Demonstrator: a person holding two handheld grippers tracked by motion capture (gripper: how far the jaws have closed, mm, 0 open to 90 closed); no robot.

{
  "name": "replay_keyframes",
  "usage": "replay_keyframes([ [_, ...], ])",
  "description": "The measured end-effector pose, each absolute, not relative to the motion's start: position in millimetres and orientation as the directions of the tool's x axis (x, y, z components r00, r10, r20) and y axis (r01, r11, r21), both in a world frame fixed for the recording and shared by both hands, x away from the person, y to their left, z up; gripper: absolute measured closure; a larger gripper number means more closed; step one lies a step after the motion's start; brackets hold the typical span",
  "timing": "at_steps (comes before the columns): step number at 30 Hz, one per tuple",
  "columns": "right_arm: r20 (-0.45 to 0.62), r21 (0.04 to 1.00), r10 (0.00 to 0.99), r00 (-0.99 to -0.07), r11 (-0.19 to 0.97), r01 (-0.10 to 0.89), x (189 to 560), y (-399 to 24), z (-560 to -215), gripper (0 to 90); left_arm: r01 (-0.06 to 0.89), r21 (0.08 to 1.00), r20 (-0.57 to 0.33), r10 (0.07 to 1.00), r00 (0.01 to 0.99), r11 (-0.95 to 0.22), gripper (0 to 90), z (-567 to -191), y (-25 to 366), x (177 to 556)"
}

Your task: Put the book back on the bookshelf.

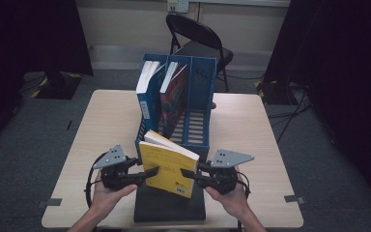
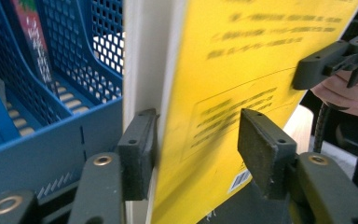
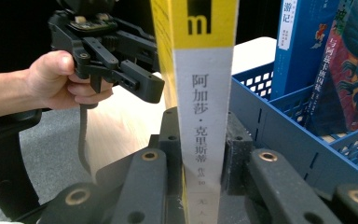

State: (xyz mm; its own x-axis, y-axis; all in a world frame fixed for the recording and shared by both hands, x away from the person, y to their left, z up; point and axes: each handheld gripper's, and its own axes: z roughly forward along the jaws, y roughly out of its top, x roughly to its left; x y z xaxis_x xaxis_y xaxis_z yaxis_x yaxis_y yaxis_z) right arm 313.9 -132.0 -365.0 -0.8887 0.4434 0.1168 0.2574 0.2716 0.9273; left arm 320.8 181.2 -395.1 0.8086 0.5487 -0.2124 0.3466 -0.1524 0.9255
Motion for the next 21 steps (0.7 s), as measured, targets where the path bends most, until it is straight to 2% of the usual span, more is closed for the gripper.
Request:
replay_keyframes([
  [9,0.112,0.927,0.436,-0.893,0.278,0.253,312.1,-130.9,-365.2,73.9,0.354,0.922,-0.211,0.562,0.8,-0.158,40.0,-401.1,182.5,325.7],
  [11,0.115,0.926,0.431,-0.895,0.279,0.253,312.1,-131.3,-365.3,74.0,0.38,0.91,-0.22,0.582,0.783,-0.168,32.4,-403.9,183.2,328.6],
  [14,0.114,0.925,0.422,-0.899,0.284,0.251,310.2,-131.1,-365.5,74.0,0.401,0.899,-0.241,0.567,0.788,-0.175,31.8,-408.4,184.1,332.6],
  [21,0.121,0.925,0.412,-0.903,0.282,0.253,311.0,-131.0,-366.1,72.7,0.375,0.908,-0.225,0.535,0.814,-0.188,31.7,-411.3,177.2,335.3],
])
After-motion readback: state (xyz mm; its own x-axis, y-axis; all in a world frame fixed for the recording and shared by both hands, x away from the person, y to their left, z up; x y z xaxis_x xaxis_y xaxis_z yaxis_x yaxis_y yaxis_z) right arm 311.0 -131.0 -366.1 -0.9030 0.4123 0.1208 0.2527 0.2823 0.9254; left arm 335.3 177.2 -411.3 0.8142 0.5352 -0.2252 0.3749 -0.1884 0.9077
